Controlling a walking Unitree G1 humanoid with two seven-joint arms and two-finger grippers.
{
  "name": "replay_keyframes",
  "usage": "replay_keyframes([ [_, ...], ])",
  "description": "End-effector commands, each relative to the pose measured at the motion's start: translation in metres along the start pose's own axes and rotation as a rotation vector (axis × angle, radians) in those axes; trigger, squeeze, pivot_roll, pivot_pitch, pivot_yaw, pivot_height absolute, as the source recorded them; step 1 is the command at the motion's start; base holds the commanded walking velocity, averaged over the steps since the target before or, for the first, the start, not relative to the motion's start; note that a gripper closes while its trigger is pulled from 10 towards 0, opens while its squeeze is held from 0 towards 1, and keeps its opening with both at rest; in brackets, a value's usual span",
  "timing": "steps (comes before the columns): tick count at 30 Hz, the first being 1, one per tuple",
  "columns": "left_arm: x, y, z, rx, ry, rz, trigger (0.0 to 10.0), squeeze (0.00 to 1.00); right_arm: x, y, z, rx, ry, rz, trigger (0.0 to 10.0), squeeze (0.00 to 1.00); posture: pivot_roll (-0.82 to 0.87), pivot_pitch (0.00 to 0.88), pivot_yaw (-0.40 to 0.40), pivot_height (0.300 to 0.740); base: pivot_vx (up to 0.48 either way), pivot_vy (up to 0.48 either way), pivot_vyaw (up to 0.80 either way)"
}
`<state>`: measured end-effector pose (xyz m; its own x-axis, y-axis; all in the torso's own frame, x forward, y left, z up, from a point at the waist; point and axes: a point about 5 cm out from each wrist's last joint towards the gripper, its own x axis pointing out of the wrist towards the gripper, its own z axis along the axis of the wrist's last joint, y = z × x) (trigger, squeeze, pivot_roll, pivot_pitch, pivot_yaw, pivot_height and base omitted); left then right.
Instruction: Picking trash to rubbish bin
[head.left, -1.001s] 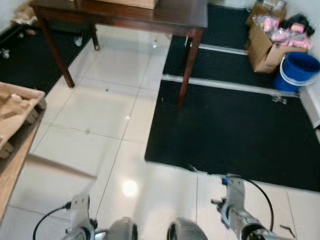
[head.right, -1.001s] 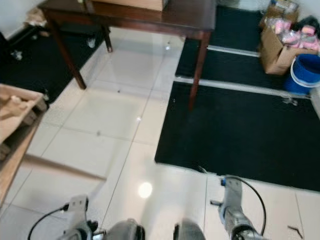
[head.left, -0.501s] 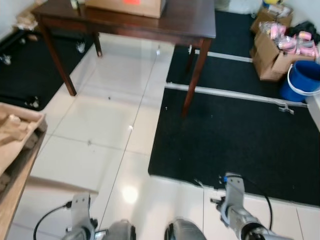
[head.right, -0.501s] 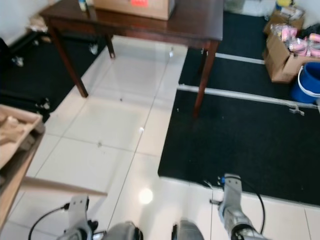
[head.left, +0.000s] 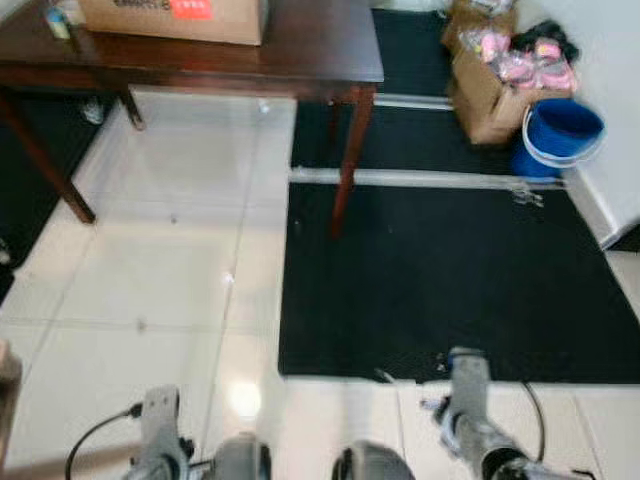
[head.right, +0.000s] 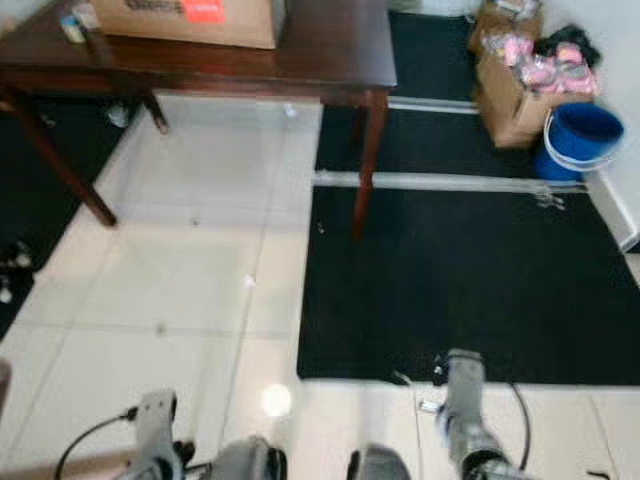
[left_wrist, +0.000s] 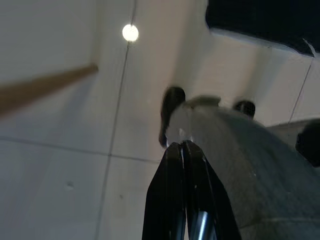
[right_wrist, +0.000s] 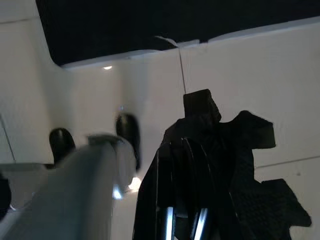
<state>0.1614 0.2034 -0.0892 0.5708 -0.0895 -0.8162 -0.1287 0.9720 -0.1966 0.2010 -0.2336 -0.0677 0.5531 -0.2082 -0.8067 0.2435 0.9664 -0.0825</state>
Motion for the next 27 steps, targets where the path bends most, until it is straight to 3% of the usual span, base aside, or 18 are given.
replay_keyframes([
  [1, -0.0027, 0.0032, -0.0112, -0.004, 0.038, 0.009, 10.0, 0.00, -0.0007, -0.0082, -0.0037, 0.013, 0.009, -0.019, 10.0, 0.00, 0.07, 0.139, 0.018, 0.740, 0.307, 0.000, 0.00],
  [27, -0.0025, 0.0027, -0.0109, -0.002, 0.037, 0.009, 10.0, 0.00, -0.0005, -0.0042, -0.0005, 0.026, -0.014, 0.026, 10.0, 0.00, 0.07, 0.137, 0.018, 0.740, 0.307, 0.000, 0.00],
])
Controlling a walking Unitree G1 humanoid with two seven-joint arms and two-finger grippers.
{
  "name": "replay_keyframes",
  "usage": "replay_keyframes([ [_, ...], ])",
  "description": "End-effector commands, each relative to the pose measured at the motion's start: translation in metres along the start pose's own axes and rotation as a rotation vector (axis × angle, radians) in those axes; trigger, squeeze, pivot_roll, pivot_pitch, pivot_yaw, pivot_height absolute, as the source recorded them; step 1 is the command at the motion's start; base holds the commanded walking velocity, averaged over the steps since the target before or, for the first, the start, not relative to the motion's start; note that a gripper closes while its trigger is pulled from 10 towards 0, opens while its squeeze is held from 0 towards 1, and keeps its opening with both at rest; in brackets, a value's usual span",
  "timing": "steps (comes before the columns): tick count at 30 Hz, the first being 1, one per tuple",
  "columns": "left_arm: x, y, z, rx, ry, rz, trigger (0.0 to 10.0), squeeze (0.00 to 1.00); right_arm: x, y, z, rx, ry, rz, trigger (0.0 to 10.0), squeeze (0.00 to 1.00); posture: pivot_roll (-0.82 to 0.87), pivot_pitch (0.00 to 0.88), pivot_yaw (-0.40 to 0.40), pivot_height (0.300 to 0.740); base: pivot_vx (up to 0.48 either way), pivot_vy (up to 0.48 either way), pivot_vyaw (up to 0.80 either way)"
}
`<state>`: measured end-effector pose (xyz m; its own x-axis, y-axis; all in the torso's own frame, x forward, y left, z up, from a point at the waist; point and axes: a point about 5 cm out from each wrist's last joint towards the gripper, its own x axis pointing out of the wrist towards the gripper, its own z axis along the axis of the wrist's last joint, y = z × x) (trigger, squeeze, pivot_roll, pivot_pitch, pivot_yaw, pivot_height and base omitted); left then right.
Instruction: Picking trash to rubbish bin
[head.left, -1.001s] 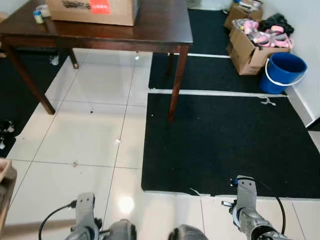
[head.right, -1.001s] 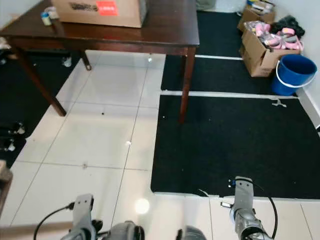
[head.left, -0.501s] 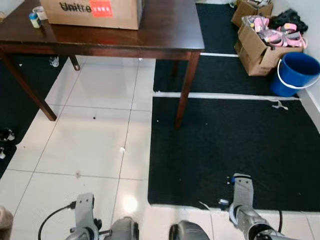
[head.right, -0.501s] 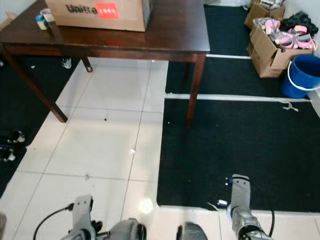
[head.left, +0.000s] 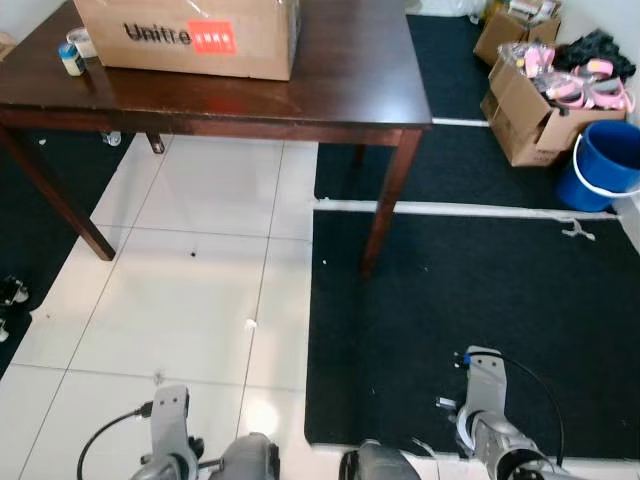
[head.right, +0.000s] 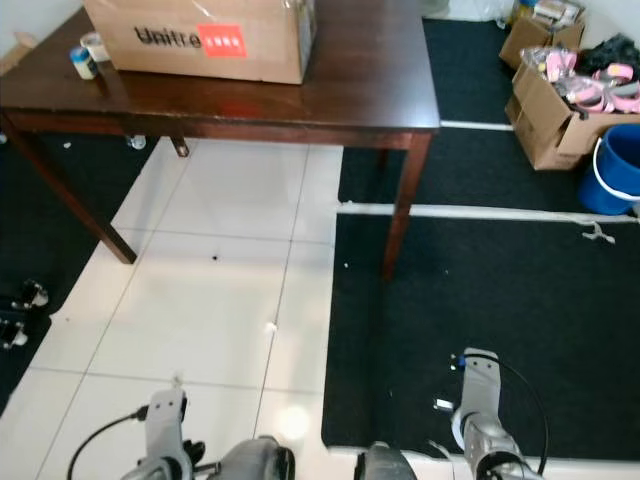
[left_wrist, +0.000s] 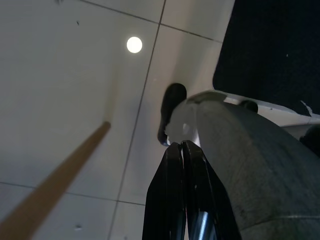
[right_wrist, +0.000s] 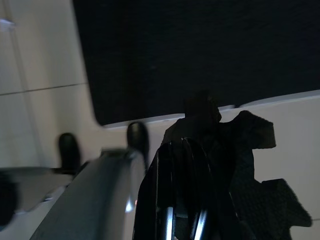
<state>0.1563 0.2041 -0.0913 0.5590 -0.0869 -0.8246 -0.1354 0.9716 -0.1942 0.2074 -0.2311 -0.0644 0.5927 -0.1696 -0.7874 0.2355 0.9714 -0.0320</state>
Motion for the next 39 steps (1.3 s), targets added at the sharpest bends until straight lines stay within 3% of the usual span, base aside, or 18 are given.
replay_keyframes([
  [1, -0.0010, 0.0010, -0.0056, 0.002, 0.023, 0.003, 10.0, 0.00, -0.0012, -0.0070, -0.0055, 0.003, 0.017, -0.010, 10.0, 0.00, 0.07, 0.137, 0.017, 0.740, 0.304, 0.000, 0.00],
  [13, -0.0004, -0.0007, -0.0052, 0.001, 0.023, -0.001, 10.0, 0.00, -0.0004, -0.0040, 0.0005, -0.007, -0.002, 0.020, 10.0, 0.00, 0.07, 0.133, 0.013, 0.740, 0.306, 0.000, 0.75],
  [26, 0.0002, -0.0023, -0.0039, 0.020, 0.026, -0.012, 10.0, 0.00, -0.0004, -0.0060, -0.0008, 0.001, 0.013, -0.006, 10.0, 0.00, 0.06, 0.116, 0.014, 0.740, 0.308, 0.000, 0.00],
  [33, 0.0006, -0.0034, -0.0033, 0.023, 0.025, -0.017, 10.0, 0.00, -0.0007, -0.0070, -0.0028, 0.008, 0.019, -0.017, 10.0, 0.00, 0.06, 0.119, 0.016, 0.740, 0.308, 0.000, -0.78],
  [39, 0.0004, -0.0037, -0.0049, 0.026, 0.030, -0.019, 10.0, 0.00, -0.0008, -0.0071, -0.0031, 0.010, 0.017, -0.018, 10.0, 0.00, 0.07, 0.130, 0.019, 0.740, 0.309, 0.000, 0.00],
])
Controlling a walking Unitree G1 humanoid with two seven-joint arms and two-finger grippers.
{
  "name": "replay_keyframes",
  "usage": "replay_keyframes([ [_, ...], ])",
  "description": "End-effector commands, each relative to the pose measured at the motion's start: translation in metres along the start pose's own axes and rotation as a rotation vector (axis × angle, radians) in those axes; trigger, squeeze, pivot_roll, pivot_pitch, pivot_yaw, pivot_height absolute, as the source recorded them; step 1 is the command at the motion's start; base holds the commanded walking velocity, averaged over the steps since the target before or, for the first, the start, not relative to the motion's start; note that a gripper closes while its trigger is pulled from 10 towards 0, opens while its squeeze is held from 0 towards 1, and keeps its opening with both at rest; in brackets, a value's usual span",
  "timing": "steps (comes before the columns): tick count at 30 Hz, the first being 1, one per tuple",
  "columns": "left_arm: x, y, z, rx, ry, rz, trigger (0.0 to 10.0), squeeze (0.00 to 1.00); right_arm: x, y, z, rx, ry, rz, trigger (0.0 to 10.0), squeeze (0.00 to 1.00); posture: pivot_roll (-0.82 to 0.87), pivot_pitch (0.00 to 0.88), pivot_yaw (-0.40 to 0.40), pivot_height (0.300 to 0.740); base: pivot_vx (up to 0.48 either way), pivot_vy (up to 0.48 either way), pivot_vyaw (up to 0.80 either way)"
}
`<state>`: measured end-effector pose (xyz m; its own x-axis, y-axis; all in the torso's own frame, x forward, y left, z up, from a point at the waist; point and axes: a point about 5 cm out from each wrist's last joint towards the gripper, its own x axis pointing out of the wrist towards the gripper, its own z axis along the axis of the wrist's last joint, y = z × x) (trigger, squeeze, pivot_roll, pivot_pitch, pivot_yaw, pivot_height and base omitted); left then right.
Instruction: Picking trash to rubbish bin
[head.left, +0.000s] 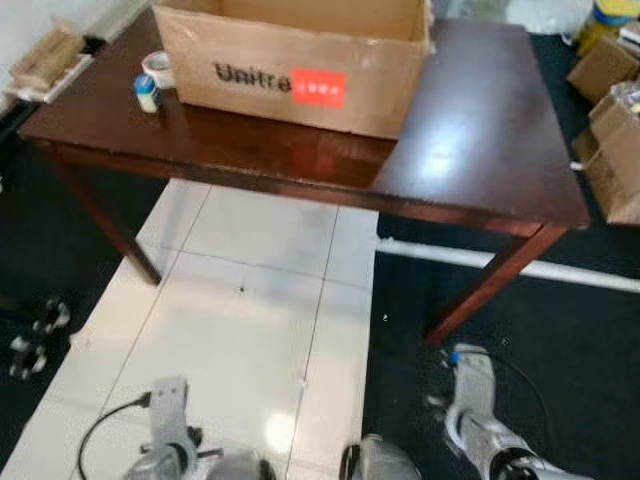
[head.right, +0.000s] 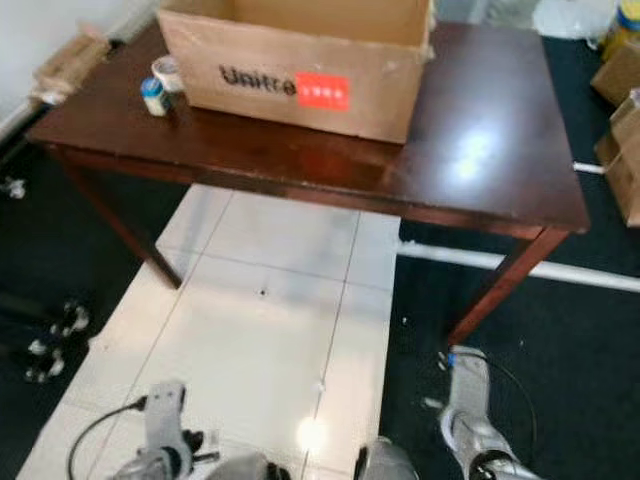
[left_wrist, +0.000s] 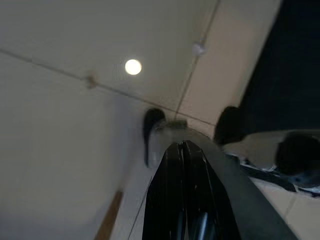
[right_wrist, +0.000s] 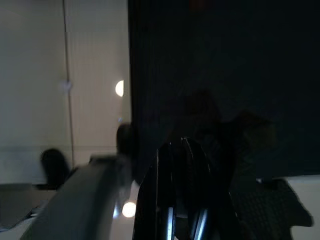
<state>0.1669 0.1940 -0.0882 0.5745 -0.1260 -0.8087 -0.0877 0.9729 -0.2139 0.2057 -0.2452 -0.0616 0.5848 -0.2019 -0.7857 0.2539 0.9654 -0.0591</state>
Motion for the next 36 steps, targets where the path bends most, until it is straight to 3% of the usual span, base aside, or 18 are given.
replay_keyframes([
  [1, -0.0045, 0.0076, -0.0134, -0.004, 0.043, 0.023, 10.0, 0.00, -0.0002, 0.0071, -0.0060, 0.012, 0.017, 0.016, 10.0, 0.00, 0.07, 0.130, 0.019, 0.740, 0.311, 0.000, 0.00],
  [21, -0.0046, 0.0069, -0.0159, -0.010, 0.047, 0.033, 10.0, 0.00, -0.0005, 0.0079, -0.0087, 0.021, 0.022, 0.023, 10.0, 0.00, 0.06, 0.137, 0.017, 0.740, 0.301, 0.000, 0.00],
  [32, -0.0055, 0.0111, -0.0157, -0.020, 0.046, 0.069, 10.0, 0.00, -0.0008, 0.0076, -0.0103, 0.021, 0.027, 0.024, 10.0, 0.00, 0.06, 0.137, 0.016, 0.740, 0.000, 0.000, 0.00],
  [36, -0.0059, 0.0131, -0.0146, -0.006, 0.039, 0.086, 10.0, 0.00, -0.0008, 0.0073, -0.0105, 0.020, 0.027, 0.025, 10.0, 0.00, 0.06, 0.138, 0.017, 0.740, 0.000, -0.433, 0.00],
])
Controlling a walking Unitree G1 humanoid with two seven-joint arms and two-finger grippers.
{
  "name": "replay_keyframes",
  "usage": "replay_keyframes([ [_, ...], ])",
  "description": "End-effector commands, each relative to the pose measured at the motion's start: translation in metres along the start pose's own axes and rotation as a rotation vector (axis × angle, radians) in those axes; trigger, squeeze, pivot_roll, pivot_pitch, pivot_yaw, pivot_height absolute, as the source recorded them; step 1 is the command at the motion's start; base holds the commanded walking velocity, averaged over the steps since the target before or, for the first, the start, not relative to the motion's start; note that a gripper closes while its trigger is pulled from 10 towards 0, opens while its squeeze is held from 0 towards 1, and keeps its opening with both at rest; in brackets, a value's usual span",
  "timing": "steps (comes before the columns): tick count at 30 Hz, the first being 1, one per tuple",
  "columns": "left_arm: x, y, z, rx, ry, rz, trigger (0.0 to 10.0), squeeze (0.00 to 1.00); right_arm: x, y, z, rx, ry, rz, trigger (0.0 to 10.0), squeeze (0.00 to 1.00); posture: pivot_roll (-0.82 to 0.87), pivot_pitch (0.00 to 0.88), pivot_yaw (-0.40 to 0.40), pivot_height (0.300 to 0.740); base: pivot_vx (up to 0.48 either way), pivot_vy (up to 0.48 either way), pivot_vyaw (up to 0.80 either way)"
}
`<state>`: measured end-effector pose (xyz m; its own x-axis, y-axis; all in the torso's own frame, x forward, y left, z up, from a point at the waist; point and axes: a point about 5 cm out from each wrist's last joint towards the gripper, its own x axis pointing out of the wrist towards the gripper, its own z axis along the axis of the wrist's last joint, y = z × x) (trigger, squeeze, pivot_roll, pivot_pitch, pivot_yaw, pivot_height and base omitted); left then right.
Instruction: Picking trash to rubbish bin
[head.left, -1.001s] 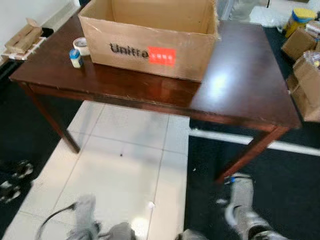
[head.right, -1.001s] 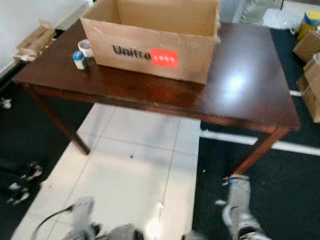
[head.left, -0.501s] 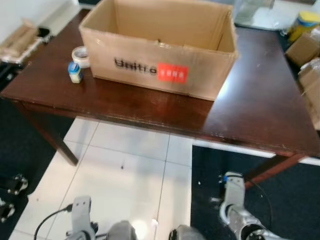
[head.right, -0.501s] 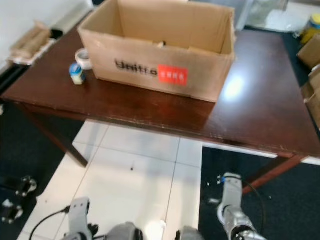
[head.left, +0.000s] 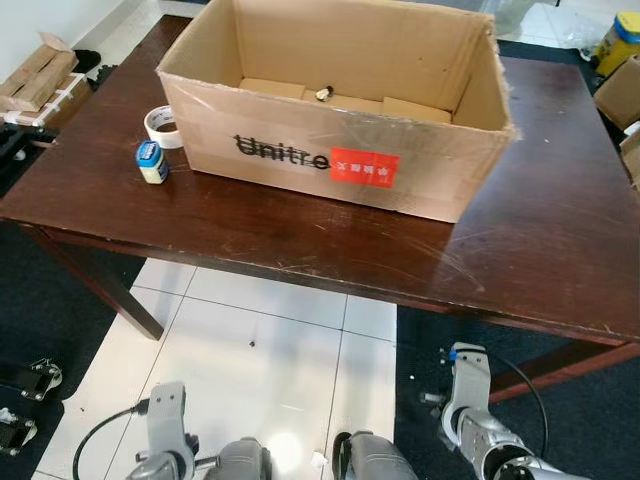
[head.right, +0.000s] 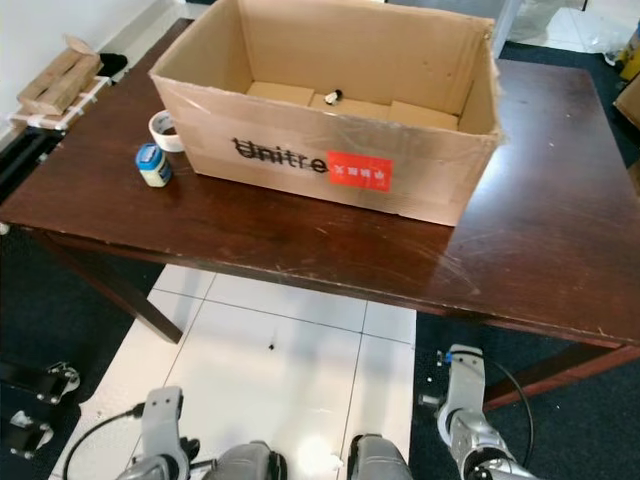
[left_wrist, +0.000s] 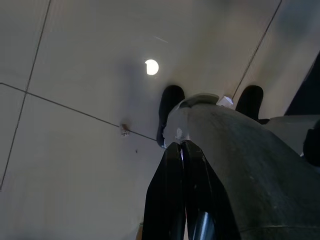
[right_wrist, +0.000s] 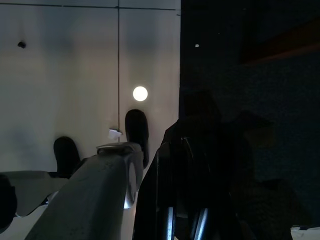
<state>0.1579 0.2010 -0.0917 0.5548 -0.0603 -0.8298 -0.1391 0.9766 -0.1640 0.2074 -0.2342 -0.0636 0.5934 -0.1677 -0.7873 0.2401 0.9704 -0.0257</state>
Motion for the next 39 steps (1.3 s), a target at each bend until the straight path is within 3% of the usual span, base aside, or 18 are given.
replay_keyframes([
  [1, -0.002, 0.007, -0.006, 0.012, 0.021, 0.032, 10.0, 0.00, -0.001, -0.004, -0.009, 0.010, 0.026, -0.010, 10.0, 0.00, 0.06, 0.138, 0.016, 0.740, 0.000, -0.465, 0.00],
  [8, -0.003, 0.014, 0.001, -0.022, -0.018, 0.082, 10.0, 0.00, -0.002, -0.011, -0.008, -0.009, 0.021, -0.030, 10.0, 0.00, 0.06, 0.142, 0.013, 0.740, 0.000, -0.135, 0.00],
  [11, -0.005, 0.023, 0.008, -0.056, -0.064, 0.111, 10.0, 0.00, -0.003, -0.022, -0.005, -0.007, 0.008, -0.036, 10.0, 0.00, 0.05, 0.142, 0.013, 0.740, 0.000, 0.000, 0.00],
  [15, -0.007, 0.032, 0.018, -0.073, -0.104, 0.134, 10.0, 0.00, -0.004, -0.022, 0.003, -0.067, -0.036, 0.072, 10.0, 0.00, 0.05, 0.143, 0.015, 0.740, 0.000, 0.000, 0.00],
  [18, -0.009, 0.040, 0.031, -0.081, -0.157, 0.141, 10.0, 0.00, -0.004, -0.010, 0.013, -0.208, -0.076, 0.256, 10.0, 0.00, 0.04, 0.140, 0.013, 0.740, 0.000, 0.000, 0.00],
  [20, -0.010, 0.042, 0.035, -0.083, -0.170, 0.140, 10.0, 0.00, -0.005, -0.007, 0.015, -0.247, -0.084, 0.294, 10.0, 0.00, 0.04, 0.140, 0.013, 0.740, 0.000, 0.000, 0.00],
  [21, -0.011, 0.045, 0.047, -0.079, -0.215, 0.129, 10.0, 0.00, -0.006, -0.001, 0.024, -0.353, -0.105, 0.378, 10.0, 0.00, 0.04, 0.136, 0.008, 0.740, 0.000, 0.000, 0.00],
  [28, -0.014, 0.048, 0.061, -0.055, -0.274, 0.070, 10.0, 0.00, -0.009, 0.008, 0.041, -0.489, -0.141, 0.508, 10.0, 0.00, 0.03, 0.132, 0.008, 0.740, 0.000, 0.000, 0.00],
  [32, -0.019, 0.046, 0.064, 0.096, -0.311, -0.097, 10.0, 0.00, -0.013, 0.014, 0.052, -0.587, -0.154, 0.648, 10.0, 0.00, 0.04, 0.141, 0.010, 0.740, 0.000, 0.000, 0.00],
  [35, -0.023, 0.047, 0.065, 0.101, -0.336, -0.196, 10.0, 0.00, -0.015, 0.014, 0.057, -0.604, -0.156, 0.699, 10.0, 0.00, 0.04, 0.141, 0.010, 0.740, 0.000, 0.000, 0.00],
  [39, -0.040, 0.045, 0.068, 0.159, -0.393, -0.557, 10.0, 0.00, -0.021, 0.015, 0.067, -0.628, -0.168, 0.817, 10.0, 0.00, 0.04, 0.158, 0.011, 0.740, 0.000, 0.000, 0.00],
])
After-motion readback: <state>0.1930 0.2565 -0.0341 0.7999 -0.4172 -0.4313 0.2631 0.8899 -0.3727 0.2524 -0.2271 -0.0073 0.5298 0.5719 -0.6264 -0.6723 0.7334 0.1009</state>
